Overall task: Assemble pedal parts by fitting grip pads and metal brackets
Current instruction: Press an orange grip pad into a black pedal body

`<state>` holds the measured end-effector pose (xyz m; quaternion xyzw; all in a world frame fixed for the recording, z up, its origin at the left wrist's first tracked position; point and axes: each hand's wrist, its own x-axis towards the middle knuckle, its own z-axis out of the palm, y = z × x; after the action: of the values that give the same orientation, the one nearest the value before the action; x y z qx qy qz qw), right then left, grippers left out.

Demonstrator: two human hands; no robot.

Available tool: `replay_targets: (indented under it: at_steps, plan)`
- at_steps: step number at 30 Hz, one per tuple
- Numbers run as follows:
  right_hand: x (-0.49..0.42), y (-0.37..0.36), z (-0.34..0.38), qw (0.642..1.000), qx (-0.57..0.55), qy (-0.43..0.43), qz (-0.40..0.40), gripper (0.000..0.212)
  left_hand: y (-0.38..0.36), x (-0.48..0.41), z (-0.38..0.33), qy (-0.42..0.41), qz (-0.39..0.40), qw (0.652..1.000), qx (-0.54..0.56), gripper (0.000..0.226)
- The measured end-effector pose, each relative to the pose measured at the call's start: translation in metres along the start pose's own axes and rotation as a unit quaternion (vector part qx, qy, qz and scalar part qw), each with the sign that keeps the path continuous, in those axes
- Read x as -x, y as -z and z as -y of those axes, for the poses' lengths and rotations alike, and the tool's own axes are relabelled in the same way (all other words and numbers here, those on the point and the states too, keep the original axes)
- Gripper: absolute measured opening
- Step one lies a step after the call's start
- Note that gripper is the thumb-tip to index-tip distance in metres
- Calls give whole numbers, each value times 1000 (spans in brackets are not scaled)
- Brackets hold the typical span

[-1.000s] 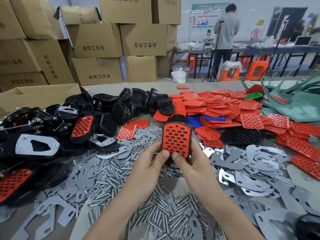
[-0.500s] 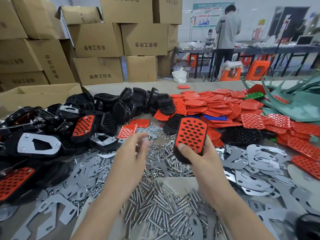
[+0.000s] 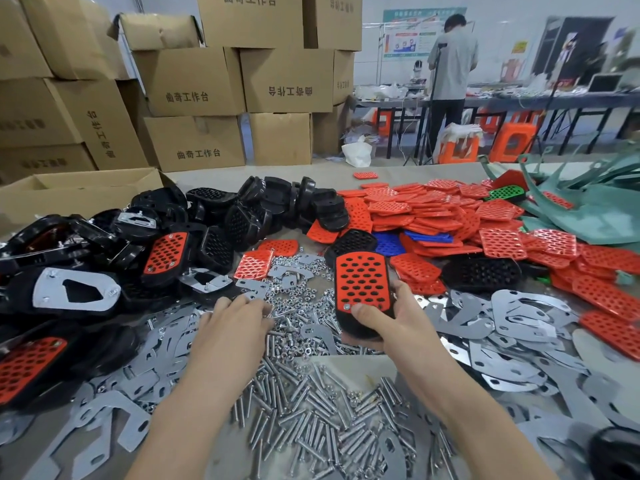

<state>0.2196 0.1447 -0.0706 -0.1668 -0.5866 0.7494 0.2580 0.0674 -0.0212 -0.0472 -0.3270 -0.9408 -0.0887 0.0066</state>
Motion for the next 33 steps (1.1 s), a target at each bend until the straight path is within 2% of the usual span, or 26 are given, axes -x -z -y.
replay_targets:
  at_steps: [4, 8, 10, 11, 13, 14, 16, 18, 21, 27, 30, 33]
  plan:
    - [4, -3, 1, 998, 45, 20, 46, 56, -1, 2, -4, 1, -8, 999, -34, 35]
    - [6, -4, 5, 996, 57, 48, 44, 58, -1, 6, -3, -14, -33, 999, -35, 30]
    - [6, -4, 4, 997, 49, 46, 45, 55, 2, 7, -2, -15, -84, 996, 14, 28]
    - [6, -4, 4, 997, 47, 43, 47, 53, 4, 8, -2, -18, -135, 988, 70, 26]
    - [6, -6, 3, 997, 45, 42, 51, 48, 10, 12, -7, -24, -226, 942, 247, 17]
    - [7, -7, 2, 997, 43, 43, 55, 45, 13, 14, -12, -30, -235, 906, 350, 15]
    - [7, -9, 1, 996, 34, 44, 67, 42, 18, 21, -25, -60, -193, 834, 514, 18]
    - [8, -13, 1, 995, 35, 48, 77, 42, 20, 28, -38, -92, -146, 775, 608, 16]
    - [11, -17, 2, 993, 59, 64, 76, 46, 17, 33, -50, -111, -102, 732, 664, 14]
    - [15, -19, 8, 984, 124, 105, 70, 58, 8, 35, -56, -128, -63, 768, 625, 34]
    - [16, -22, 12, 980, 134, 127, 76, 64, 8, 36, -56, -130, -65, 775, 615, 32]
    - [16, -24, 13, 977, 142, 139, 81, 57, 7, 39, -56, -142, -64, 793, 589, 29]
